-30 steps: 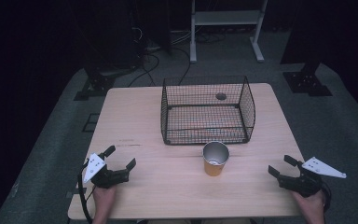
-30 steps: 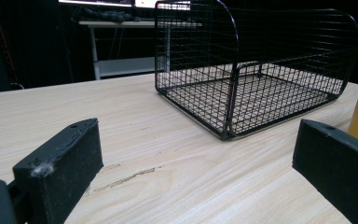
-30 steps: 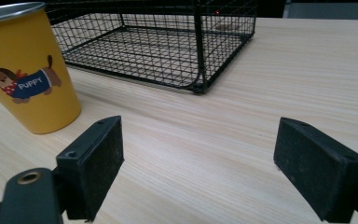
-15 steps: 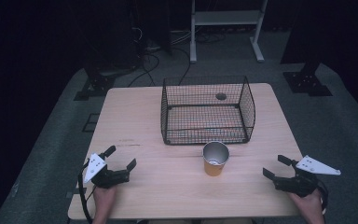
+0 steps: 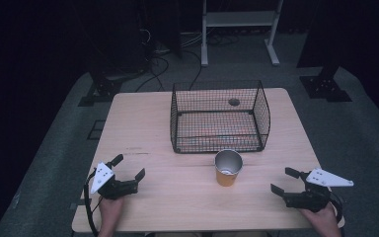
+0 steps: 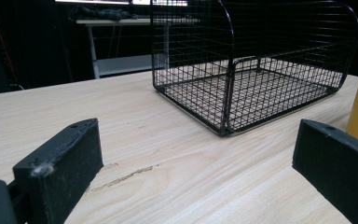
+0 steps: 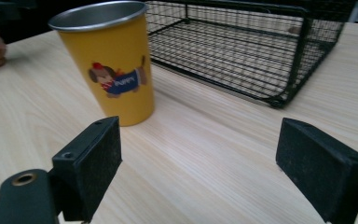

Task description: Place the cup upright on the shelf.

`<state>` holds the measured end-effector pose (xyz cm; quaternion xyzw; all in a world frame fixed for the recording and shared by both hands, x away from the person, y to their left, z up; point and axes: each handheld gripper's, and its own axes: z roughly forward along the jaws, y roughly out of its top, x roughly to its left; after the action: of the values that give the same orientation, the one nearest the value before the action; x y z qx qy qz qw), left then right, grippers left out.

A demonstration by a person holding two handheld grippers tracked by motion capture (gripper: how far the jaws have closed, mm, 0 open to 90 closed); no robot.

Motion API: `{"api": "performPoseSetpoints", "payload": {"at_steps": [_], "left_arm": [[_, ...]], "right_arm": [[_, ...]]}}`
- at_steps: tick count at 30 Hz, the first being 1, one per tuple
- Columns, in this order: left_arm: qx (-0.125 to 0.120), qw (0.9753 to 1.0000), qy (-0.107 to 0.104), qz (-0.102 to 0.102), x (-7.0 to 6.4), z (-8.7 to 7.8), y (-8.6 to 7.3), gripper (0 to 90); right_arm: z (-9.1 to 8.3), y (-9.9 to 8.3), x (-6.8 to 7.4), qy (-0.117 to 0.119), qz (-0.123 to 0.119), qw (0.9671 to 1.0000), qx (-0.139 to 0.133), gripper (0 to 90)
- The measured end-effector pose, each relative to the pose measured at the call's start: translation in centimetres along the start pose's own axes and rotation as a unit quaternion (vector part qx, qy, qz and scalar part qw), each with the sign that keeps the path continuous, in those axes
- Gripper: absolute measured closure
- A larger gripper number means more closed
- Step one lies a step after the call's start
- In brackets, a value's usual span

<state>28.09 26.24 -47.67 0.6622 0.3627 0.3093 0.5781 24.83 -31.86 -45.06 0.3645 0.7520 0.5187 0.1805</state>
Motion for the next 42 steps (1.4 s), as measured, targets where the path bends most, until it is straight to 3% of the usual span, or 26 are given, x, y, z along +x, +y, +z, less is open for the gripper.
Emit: {"api": "performPoseSetpoints", "payload": {"at_steps": [20,42], "left_arm": [[0.001,1.0000,-0.001,0.001,0.0,0.0,0.0,0.8],[0.002,1.0000,-0.001,0.003,-0.1,0.1,0.0,0.8]], "right_arm": [[3.8,2.4,3.0,0.060,-0.050,0.9968,0.019,13.2],[6.6,4.3,4.0,0.069,-0.067,0.9946,0.038,11.0]]}}
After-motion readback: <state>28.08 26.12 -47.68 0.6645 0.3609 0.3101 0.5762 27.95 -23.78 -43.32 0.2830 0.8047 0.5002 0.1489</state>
